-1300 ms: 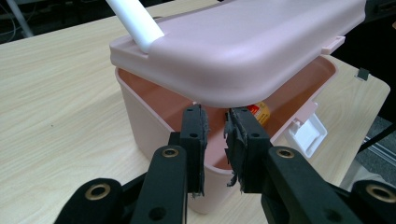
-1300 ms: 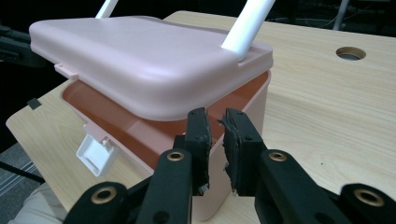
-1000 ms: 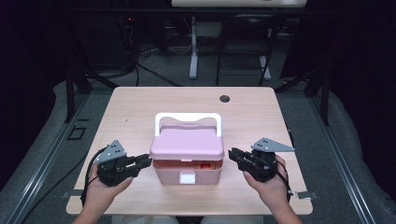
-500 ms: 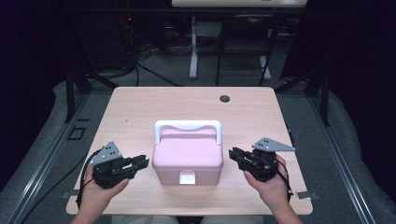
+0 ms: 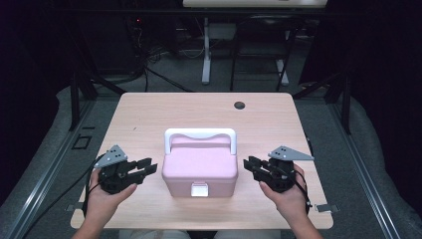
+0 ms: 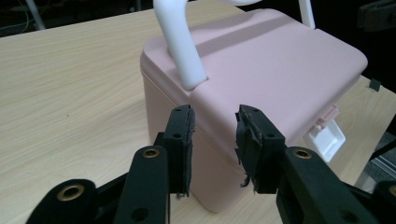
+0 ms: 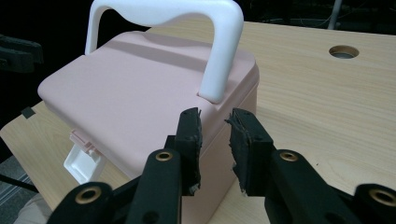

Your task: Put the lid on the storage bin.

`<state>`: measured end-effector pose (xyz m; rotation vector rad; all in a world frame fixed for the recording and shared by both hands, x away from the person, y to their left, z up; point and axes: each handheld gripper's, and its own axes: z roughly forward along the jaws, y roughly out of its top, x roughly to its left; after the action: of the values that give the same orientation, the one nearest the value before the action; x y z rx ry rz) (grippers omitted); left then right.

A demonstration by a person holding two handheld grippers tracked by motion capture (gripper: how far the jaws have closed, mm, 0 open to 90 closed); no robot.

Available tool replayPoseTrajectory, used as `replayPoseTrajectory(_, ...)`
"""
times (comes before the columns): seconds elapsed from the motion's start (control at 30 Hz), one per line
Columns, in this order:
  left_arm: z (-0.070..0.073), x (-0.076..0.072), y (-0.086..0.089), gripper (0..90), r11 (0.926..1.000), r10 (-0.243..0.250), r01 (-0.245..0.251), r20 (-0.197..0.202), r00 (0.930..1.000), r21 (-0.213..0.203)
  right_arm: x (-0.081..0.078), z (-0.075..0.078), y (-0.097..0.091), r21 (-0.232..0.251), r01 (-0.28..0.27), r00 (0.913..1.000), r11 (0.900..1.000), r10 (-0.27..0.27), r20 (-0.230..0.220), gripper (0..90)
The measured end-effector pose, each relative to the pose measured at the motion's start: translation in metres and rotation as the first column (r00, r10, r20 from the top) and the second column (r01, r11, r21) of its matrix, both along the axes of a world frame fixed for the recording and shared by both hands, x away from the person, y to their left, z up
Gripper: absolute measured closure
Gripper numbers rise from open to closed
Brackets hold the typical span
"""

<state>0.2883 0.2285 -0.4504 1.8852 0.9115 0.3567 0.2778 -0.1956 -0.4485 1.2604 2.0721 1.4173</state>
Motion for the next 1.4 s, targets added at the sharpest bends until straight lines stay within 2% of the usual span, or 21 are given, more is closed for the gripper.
replayPoseTrajectory(0.23,0.000,0.012,0.002,58.4,0.9993,0.036,-0.036,-0.002,0.9993,-0.005,0.003,-0.003,-0.001,-0.009,0.010,0.9999,0.9999,-0.010,0.006,67.6)
replayPoseTrajectory(0.4,-0.011,0.021,0.004,56.3,0.9976,0.069,-0.069,-0.016,0.9975,-0.006,0.006,-0.007,-0.004,-0.006,0.018,0.9998,0.9998,-0.018,-0.005,64.7)
replayPoseTrajectory(0.7,-0.024,0.025,0.016,52.2,0.9940,0.109,-0.110,-0.035,0.9934,-0.006,0.012,-0.017,-0.009,-0.020,0.051,0.9986,0.9985,-0.051,-0.012,61.8)
replayPoseTrajectory(0.8,-0.030,0.024,0.019,51.7,0.9924,0.123,-0.123,-0.032,0.9919,0.002,0.013,-0.020,-0.010,-0.031,0.063,0.9979,0.9975,-0.064,-0.010,61.3)
replayPoseTrajectory(0.9,-0.036,0.024,0.023,51.6,0.9913,0.132,-0.131,-0.049,0.9901,0.014,0.014,-0.025,-0.012,-0.066,0.087,0.9962,0.9940,-0.086,0.009,60.6)
replayPoseTrajectory(1.1,-0.046,0.025,0.027,51.4,0.9873,0.157,-0.155,-0.060,0.9858,0.035,0.016,-0.035,-0.016,-0.075,0.103,0.9946,0.9919,-0.103,-0.008,59.5)
replayPoseTrajectory(1.3,-0.055,0.027,0.027,51.0,0.9849,0.162,-0.157,-0.066,0.9846,0.072,0.020,-0.045,-0.020,-0.093,0.131,0.9912,0.9870,-0.132,-0.006,58.1)
replayPoseTrajectory(1.4,-0.058,0.028,0.027,50.8,0.9853,0.161,-0.157,-0.064,0.9848,0.067,0.022,-0.049,-0.022,-0.094,0.142,0.9896,0.9855,-0.143,-0.010,58.1)
